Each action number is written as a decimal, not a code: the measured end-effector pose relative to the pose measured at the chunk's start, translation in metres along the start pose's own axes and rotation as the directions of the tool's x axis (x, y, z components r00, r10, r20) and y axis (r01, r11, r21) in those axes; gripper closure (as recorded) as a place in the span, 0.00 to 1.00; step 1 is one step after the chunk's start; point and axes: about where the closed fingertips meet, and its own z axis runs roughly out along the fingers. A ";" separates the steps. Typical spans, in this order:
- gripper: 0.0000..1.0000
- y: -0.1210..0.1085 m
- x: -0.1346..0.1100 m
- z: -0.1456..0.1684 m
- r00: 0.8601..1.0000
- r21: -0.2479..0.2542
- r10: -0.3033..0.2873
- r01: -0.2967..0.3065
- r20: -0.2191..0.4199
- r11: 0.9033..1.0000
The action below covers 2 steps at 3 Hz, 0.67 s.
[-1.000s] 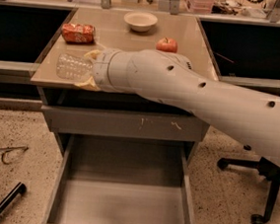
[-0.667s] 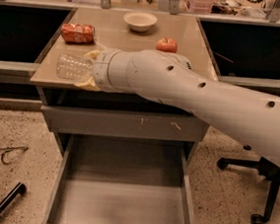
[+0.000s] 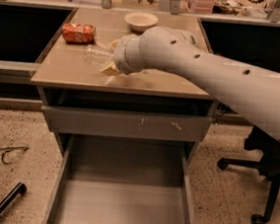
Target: Pick water bottle from middle drawer and place on counter
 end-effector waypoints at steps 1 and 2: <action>1.00 -0.008 0.049 0.032 0.995 -0.066 0.090 -0.093 -0.045 0.993; 0.81 -0.012 0.046 0.029 0.995 -0.066 0.090 -0.093 -0.045 0.993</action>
Offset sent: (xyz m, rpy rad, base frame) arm 0.0386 -0.0190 -0.0422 0.0057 0.1178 -0.0305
